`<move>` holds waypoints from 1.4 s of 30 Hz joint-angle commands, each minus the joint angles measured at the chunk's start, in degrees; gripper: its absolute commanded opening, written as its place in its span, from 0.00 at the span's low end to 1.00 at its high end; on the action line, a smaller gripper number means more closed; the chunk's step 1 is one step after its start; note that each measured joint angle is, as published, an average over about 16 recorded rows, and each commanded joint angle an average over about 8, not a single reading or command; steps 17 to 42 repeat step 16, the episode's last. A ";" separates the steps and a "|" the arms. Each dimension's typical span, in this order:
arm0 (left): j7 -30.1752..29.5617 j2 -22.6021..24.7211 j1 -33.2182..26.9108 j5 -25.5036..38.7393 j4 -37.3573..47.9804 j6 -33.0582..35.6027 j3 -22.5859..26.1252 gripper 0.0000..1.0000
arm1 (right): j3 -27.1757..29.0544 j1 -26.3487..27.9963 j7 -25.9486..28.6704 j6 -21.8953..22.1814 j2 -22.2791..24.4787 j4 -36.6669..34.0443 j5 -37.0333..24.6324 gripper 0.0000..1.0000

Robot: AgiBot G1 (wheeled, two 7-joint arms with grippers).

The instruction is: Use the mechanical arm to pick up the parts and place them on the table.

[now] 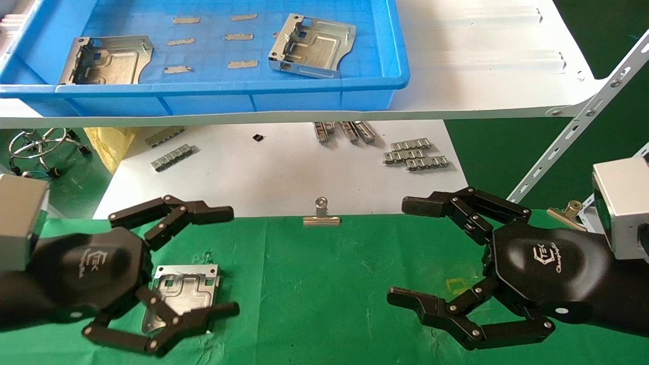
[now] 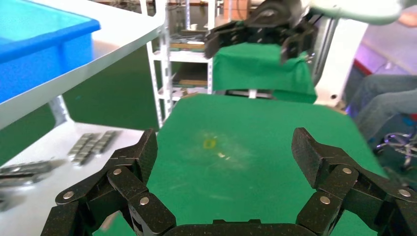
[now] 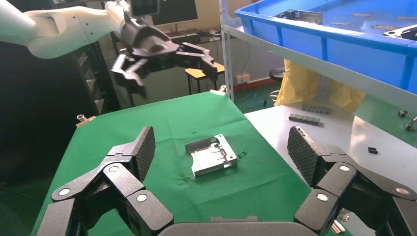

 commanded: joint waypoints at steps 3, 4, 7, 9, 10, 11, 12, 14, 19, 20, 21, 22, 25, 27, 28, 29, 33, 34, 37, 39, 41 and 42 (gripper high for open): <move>-3.44 -0.60 1.71 -0.64 -4.18 -0.36 -2.01 1.00 | 0.00 0.00 0.00 0.00 0.00 0.00 0.00 1.00; -4.21 -0.73 2.09 -0.79 -5.12 -0.43 -2.45 1.00 | 0.00 0.00 0.00 0.00 0.00 0.00 0.00 1.00; -5.92 -1.07 3.06 -1.17 -7.52 -0.60 -3.59 1.00 | 0.00 0.00 0.00 0.01 0.00 -0.01 0.00 1.00; -6.45 -1.20 3.43 -1.32 -8.42 -0.67 -4.03 1.00 | 0.00 -0.01 0.00 0.01 0.00 -0.01 0.01 1.00; -6.56 -1.24 3.54 -1.37 -8.67 -0.69 -4.16 1.00 | 0.00 -0.01 0.00 0.02 0.01 -0.01 0.01 1.00; -6.70 -1.29 3.66 -1.43 -8.95 -0.72 -4.29 1.00 | 0.00 -0.01 0.00 0.02 0.01 -0.01 0.01 1.00; -6.67 -1.31 3.70 -1.46 -9.00 -0.74 -4.33 1.00 | 0.00 -0.01 0.00 0.02 0.01 -0.01 0.01 1.00; -6.55 -1.31 3.66 -1.46 -8.85 -0.76 -4.29 1.00 | 0.00 -0.01 0.00 0.02 0.01 -0.01 0.01 1.00; -6.47 -1.30 3.63 -1.46 -8.70 -0.76 -4.23 1.00 | 0.00 -0.01 0.00 0.02 0.01 -0.01 0.01 1.00; -6.47 -1.30 3.63 -1.46 -8.70 -0.76 -4.23 1.00 | 0.00 -0.01 0.00 0.02 0.01 -0.01 0.01 1.00; -6.47 -1.30 3.63 -1.46 -8.70 -0.76 -4.23 1.00 | 0.00 -0.01 0.00 0.02 0.01 -0.01 0.01 1.00; -6.47 -1.30 3.63 -1.46 -8.70 -0.76 -4.23 1.00 | 0.00 -0.01 0.00 0.02 0.01 -0.01 0.01 1.00; -6.47 -1.30 3.63 -1.46 -8.70 -0.76 -4.23 1.00 | 0.00 -0.01 0.00 0.02 0.01 -0.01 0.01 1.00; -6.47 -1.30 3.63 -1.46 -8.70 -0.76 -4.23 1.00 | 0.00 -0.01 0.00 0.02 0.01 -0.01 0.01 1.00; -6.47 -1.30 3.63 -1.46 -8.70 -0.76 -4.23 1.00 | 0.00 -0.01 0.00 0.02 0.01 -0.01 0.01 1.00; -6.47 -1.30 3.63 -1.46 -8.70 -0.76 -4.23 1.00 | 0.00 -0.01 0.00 0.02 0.01 -0.01 0.01 1.00; -6.47 -1.30 3.63 -1.46 -8.70 -0.76 -4.23 1.00 | 0.00 -0.01 0.00 0.02 0.01 -0.01 0.01 1.00; -6.47 -1.30 3.63 -1.46 -8.70 -0.76 -4.23 1.00 | 0.00 -0.01 0.00 0.02 0.01 -0.01 0.01 1.00; -6.47 -1.30 3.63 -1.46 -8.70 -0.76 -4.23 1.00 | 0.00 -0.01 0.00 0.02 0.01 -0.01 0.01 1.00; -6.47 -1.30 3.63 -1.46 -8.70 -0.76 -4.23 1.00 | 0.00 -0.01 0.00 0.02 0.01 -0.01 0.01 1.00; -6.47 -1.30 3.63 -1.46 -8.70 -0.76 -4.23 1.00 | 0.00 -0.01 0.00 0.02 0.01 -0.01 0.01 1.00; -6.47 -1.30 3.63 -1.46 -8.70 -0.76 -4.23 1.00 | 0.00 -0.01 0.00 0.02 0.01 -0.01 0.01 1.00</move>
